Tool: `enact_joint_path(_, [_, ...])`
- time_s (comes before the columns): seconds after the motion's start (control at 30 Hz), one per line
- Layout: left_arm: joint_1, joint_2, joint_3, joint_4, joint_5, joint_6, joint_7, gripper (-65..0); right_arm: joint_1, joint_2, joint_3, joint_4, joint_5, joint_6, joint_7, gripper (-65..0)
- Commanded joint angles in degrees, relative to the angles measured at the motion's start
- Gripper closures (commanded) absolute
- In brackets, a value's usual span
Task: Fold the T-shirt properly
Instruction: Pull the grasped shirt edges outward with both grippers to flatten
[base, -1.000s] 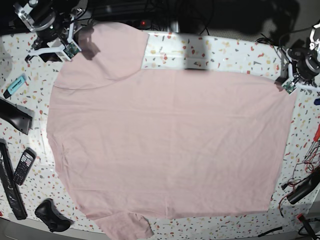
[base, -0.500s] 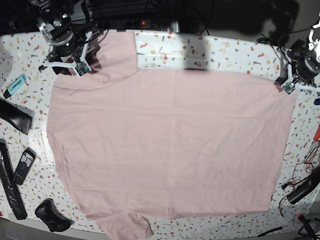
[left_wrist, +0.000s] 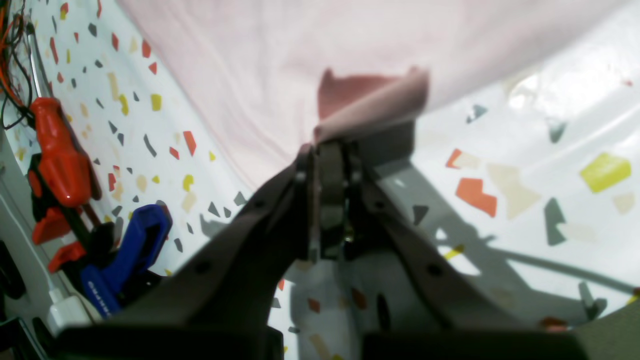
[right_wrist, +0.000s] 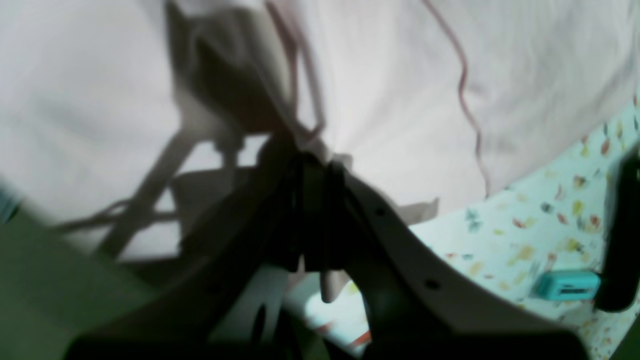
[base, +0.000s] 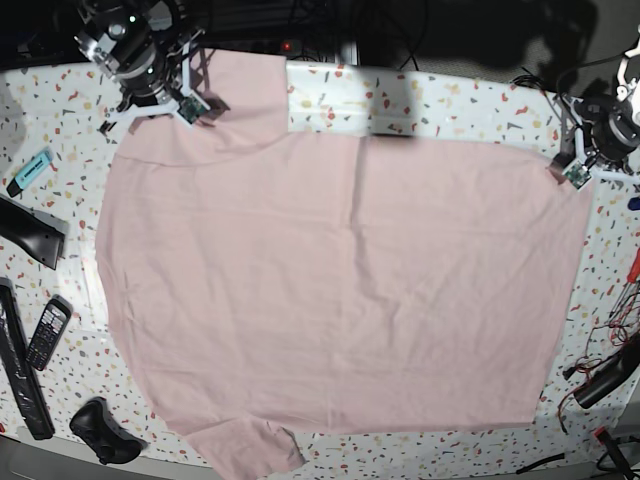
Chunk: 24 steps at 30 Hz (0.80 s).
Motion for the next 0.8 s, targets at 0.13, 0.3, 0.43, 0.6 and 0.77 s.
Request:
enact_joint_path(0.13, [0.04,-2.43,-0.42,1.75,0.15,-0.39,2.23,0.0,-7.52,0.61,4.72,6.99,0.07,-0.55,-0.02,0.0])
enact_joint_path(0.3, [1.27,-3.5,-0.42,5.09,0.15,-0.39,3.52,0.0,-15.43,0.61,9.57,10.32,0.07,-0.55,0.0,0.0])
enact_joint_path(0.43, [4.39,-5.09,-0.44,8.2,0.83,-0.37,4.9,0.0,-19.32,0.61,12.7,11.43,0.07,-0.55,0.02,0.0])
enact_joint_path(0.6, [6.08,-5.35,-2.23,10.21,1.84,0.85,6.67,0.0,-19.3,0.61,15.39,11.47,0.07,-3.85,0.96,0.0])
enact_joint_path(0.77, [6.54,-5.33,-10.27,12.09,0.46,3.28,7.17,0.0,-13.42,0.63,17.81,11.37,3.37,-4.66,2.45,0.0])
